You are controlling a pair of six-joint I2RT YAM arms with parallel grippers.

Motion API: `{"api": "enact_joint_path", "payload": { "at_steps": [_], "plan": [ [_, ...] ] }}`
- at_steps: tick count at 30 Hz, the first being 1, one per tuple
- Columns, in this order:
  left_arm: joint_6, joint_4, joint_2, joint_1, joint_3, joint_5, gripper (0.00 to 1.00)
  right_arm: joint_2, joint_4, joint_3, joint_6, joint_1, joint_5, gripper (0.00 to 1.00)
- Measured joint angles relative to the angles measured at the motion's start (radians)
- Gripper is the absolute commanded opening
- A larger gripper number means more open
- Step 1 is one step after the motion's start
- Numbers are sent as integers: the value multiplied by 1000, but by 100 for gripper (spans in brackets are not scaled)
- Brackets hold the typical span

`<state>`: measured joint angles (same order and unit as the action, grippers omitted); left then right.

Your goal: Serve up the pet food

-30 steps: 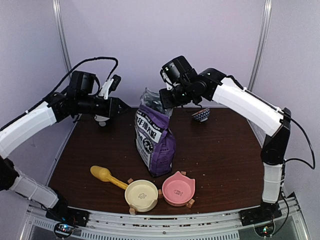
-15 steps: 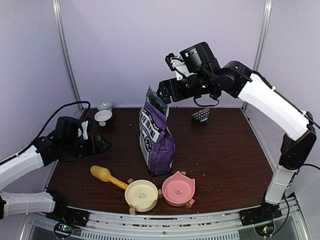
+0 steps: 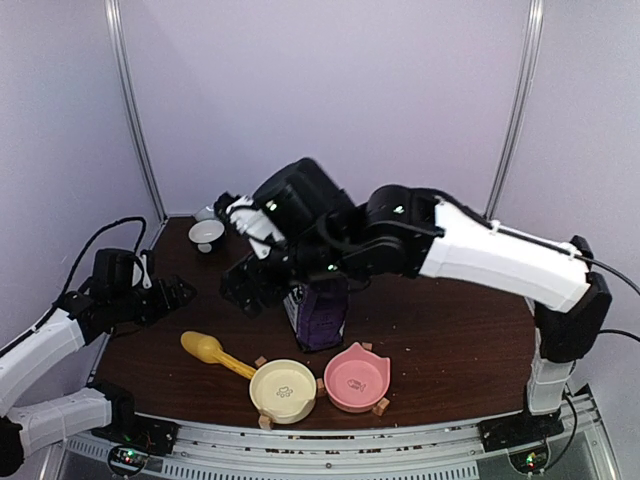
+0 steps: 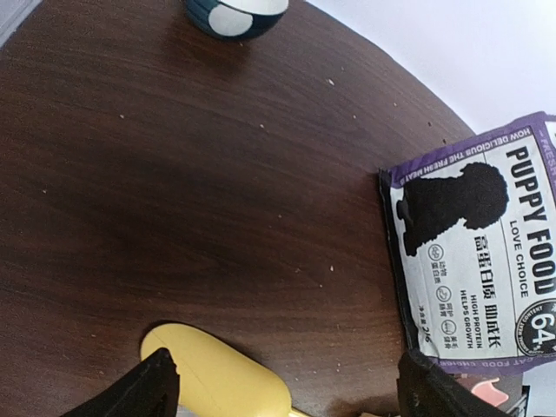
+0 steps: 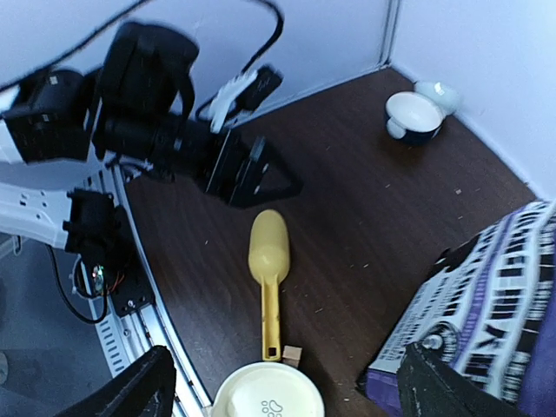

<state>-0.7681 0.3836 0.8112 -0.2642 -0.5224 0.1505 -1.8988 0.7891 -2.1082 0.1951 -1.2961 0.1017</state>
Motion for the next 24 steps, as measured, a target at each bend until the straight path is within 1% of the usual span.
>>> {"api": "enact_joint_path", "payload": {
  "at_steps": [2, 5, 11, 16, 24],
  "plan": [
    [21, 8, -8, 35, -2, 3, 90, -96, -7, -8, 6, -18, -23, 89],
    [64, 51, -29, 65, -24, -11, 91, -227, -13, -25, 18, -26, -48, 86],
    [150, 113, -104, 69, -109, -71, 91, -427, -7, -101, 21, -26, -68, 80],
    [203, 129, -138, 69, -135, -87, 91, -520, -10, -179, 21, -26, -72, 77],
    [229, 162, -155, 69, -139, -86, 91, -613, -23, -217, 21, -18, -73, 68]
  ]
}}
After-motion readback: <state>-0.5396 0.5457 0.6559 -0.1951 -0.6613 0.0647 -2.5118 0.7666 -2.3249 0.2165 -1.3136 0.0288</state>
